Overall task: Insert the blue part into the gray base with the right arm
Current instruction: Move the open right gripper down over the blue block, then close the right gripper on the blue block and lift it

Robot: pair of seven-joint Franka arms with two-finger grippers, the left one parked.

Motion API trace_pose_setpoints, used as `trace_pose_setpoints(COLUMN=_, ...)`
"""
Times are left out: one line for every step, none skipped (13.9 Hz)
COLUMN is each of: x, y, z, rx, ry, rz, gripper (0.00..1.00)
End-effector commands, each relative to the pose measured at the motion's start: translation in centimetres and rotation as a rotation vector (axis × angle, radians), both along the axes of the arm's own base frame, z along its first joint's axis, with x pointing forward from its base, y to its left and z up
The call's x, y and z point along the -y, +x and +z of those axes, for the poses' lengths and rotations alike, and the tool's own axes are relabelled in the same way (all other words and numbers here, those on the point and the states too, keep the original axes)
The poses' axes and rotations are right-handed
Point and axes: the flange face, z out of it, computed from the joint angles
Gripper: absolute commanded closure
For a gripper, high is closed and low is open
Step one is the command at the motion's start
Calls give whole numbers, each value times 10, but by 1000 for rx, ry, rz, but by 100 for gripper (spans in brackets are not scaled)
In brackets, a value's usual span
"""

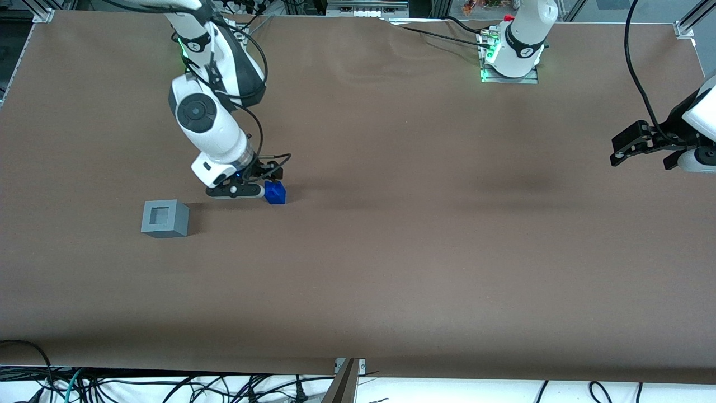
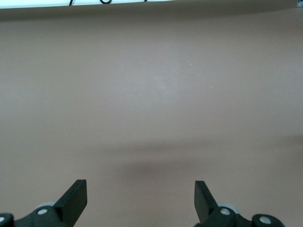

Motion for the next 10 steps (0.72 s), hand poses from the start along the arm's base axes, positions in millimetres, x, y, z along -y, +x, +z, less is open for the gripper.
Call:
trace_pose_setpoints(x=-7, y=1, z=-26, rx=2, ry=10, rz=-4, gripper=0)
trace_pose_setpoints(x=-7, y=1, z=-35, rx=-2, ry=10, rz=-4, gripper=0)
trace_pose_setpoints(x=-7, y=1, z=-44, rx=-10, ry=7, rz=-4, gripper=0)
trace_pose_setpoints(x=-8, y=1, z=-51, rx=-8, ry=10, rz=-4, gripper=0)
trace_pose_setpoints(x=-9, y=-1, z=-62, rx=-10, ry=10, rz=-2, gripper=0)
trace_pose_setpoints(x=-9, y=-1, z=-71, rx=-8, ry=13, rz=-4, gripper=0)
trace_pose_setpoints(x=-9, y=0, z=-77, rx=-7, ry=15, rz=-4, gripper=0)
trace_pose_setpoints(x=-9, y=-1, z=-81, rx=-11, ry=13, rz=-2, gripper=0)
trace_pose_setpoints(x=-9, y=-2, z=-82, rx=-14, ry=11, rz=-2, gripper=1)
trace_pose_setpoints(x=-8, y=-3, z=-85, rx=-21, ry=8, rz=-1, gripper=2)
